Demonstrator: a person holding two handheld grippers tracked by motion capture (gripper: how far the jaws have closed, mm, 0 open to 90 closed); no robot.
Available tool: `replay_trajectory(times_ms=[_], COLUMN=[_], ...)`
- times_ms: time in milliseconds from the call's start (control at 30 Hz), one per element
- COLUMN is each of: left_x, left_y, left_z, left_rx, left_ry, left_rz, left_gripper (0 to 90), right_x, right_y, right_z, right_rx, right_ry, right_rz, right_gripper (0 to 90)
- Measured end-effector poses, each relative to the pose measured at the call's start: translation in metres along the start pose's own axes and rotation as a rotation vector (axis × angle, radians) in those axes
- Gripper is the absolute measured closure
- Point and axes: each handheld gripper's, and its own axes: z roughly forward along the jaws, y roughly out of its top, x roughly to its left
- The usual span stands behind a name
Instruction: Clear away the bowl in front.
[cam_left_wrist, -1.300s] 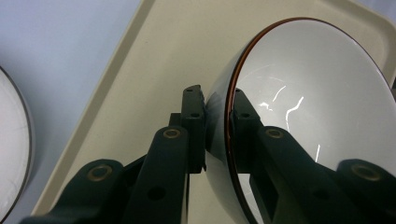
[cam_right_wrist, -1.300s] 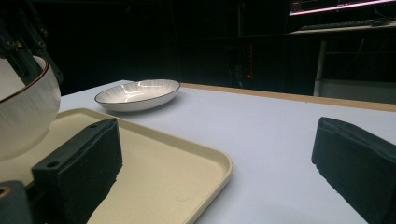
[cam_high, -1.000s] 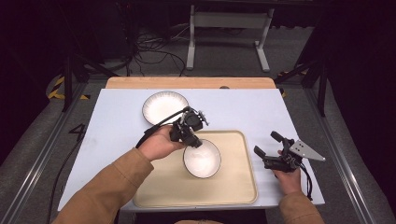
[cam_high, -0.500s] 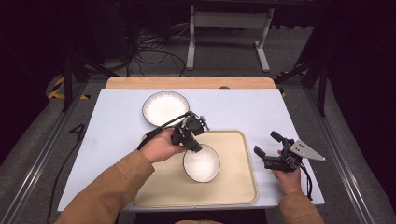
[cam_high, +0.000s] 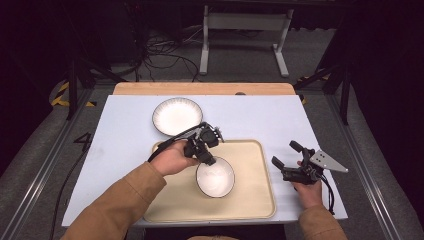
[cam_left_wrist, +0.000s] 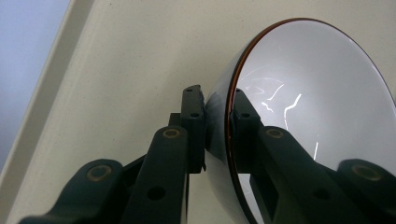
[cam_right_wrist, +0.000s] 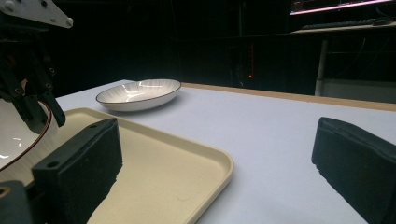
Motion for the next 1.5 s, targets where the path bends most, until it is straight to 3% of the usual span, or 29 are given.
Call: replay_trajectory(times_ms=[167, 467, 633, 933, 1267, 1500], left_x=[0.001, 0.008, 0.008, 0.011, 0.011, 0.006], left_y=[-0.001, -0.002, -0.003, -0.003, -0.004, -0.005], left_z=[0.0, 0.001, 0.005, 0.008, 0.003, -0.007], left_rx=[0.002, 0.016, 0.035, 0.057, 0.042, -0.008], left_ry=[-0.005, -0.038, -0.01, -0.004, -0.006, 0.017], left_rz=[-0.005, -0.05, -0.049, -0.058, -0.052, -0.034], left_gripper=[80.4, 78.0, 74.1, 67.2, 54.1, 48.2], right_x=[0.0, 0.0, 0.0, 0.0, 0.0, 0.0], right_y=[0.0, 0.0, 0.0, 0.0, 0.0, 0.0], right_z=[0.0, 0.0, 0.0, 0.0, 0.0, 0.0], right_rx=[0.0, 0.001, 0.001, 0.001, 0.001, 0.001], right_ry=[0.0, 0.001, 0.001, 0.002, 0.001, 0.0], right_rz=[0.0, 0.0, 0.0, 0.0, 0.002, 0.005], right_gripper=[2.1, 2.1, 2.1, 2.1, 2.1, 2.1])
